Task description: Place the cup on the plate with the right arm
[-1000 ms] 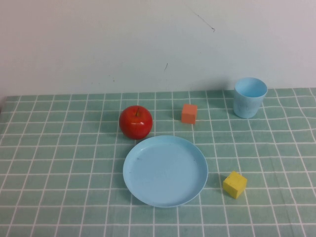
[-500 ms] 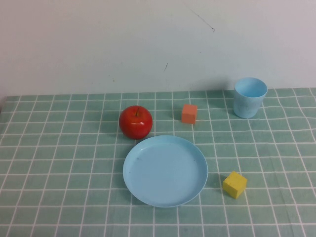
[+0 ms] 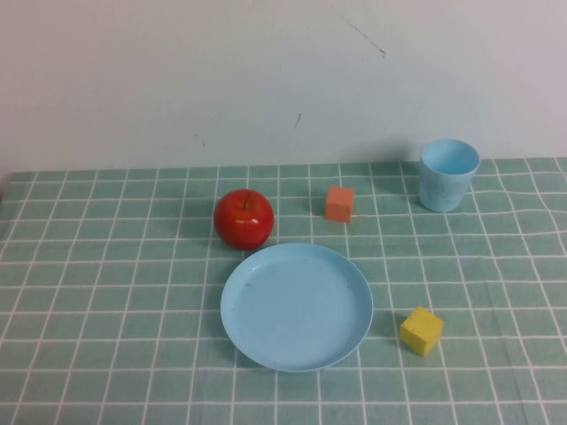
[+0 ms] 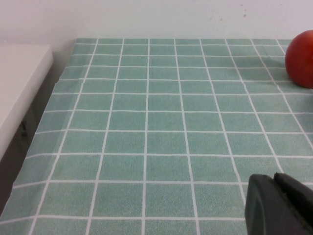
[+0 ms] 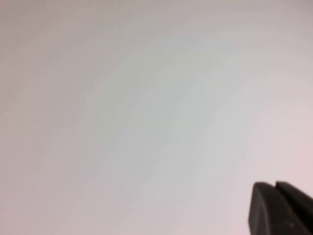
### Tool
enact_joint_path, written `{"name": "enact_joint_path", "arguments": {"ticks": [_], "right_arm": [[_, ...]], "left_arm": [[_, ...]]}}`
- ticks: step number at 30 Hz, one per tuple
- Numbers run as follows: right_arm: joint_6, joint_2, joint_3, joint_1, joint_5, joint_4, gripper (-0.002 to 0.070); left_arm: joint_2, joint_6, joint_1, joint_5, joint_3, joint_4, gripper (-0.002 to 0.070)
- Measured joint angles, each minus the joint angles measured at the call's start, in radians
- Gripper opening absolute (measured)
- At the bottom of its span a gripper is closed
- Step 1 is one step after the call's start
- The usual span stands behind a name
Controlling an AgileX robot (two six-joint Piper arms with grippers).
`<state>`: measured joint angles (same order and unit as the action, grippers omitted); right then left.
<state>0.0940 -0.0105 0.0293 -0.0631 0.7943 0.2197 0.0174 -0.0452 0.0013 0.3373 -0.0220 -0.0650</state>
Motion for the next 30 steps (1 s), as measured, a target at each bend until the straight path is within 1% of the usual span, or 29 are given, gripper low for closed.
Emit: {"name": "enact_joint_path", "arguments": {"ticks": [4,7,12,16,19,22,25,28,30], "right_arm": [[0.000,0.000,0.000,0.000,0.083,0.000,-0.0003],[-0.012,0.000,-0.037,0.000,0.023,0.002,-0.0003],[-0.016,0.000,-0.226,0.000,-0.275,0.010,-0.0003],[-0.016,0.020,-0.368,0.000,-0.445,0.022,-0.0003],[-0.029,0.083,-0.490,0.000,-0.572,0.039,-0.0003],[-0.066,0.167,-0.613,0.000,-0.780,0.045,-0.0003],[-0.067,0.272,-0.723,0.000,-1.050,0.025,-0.0003],[0.036,0.394,-0.792,0.000,-1.268,-0.094,-0.0003],[0.200,0.486,-0.800,0.000,-1.372,-0.252,-0.0003]], "left_arm": [[0.000,0.000,0.000,0.000,0.000,0.000,-0.0003],[0.000,0.000,0.000,0.000,0.000,0.000,-0.0003],[0.000,0.000,0.000,0.000,0.000,0.000,-0.0003],[0.000,0.000,0.000,0.000,0.000,0.000,-0.0003],[0.000,0.000,0.000,0.000,0.000,0.000,-0.0003],[0.000,0.000,0.000,0.000,0.000,0.000,-0.0003],[0.000,0.000,0.000,0.000,0.000,0.000,-0.0003],[0.000,0.000,0.000,0.000,0.000,0.000,-0.0003],[0.000,0.000,0.000,0.000,0.000,0.000,-0.0003]]}}
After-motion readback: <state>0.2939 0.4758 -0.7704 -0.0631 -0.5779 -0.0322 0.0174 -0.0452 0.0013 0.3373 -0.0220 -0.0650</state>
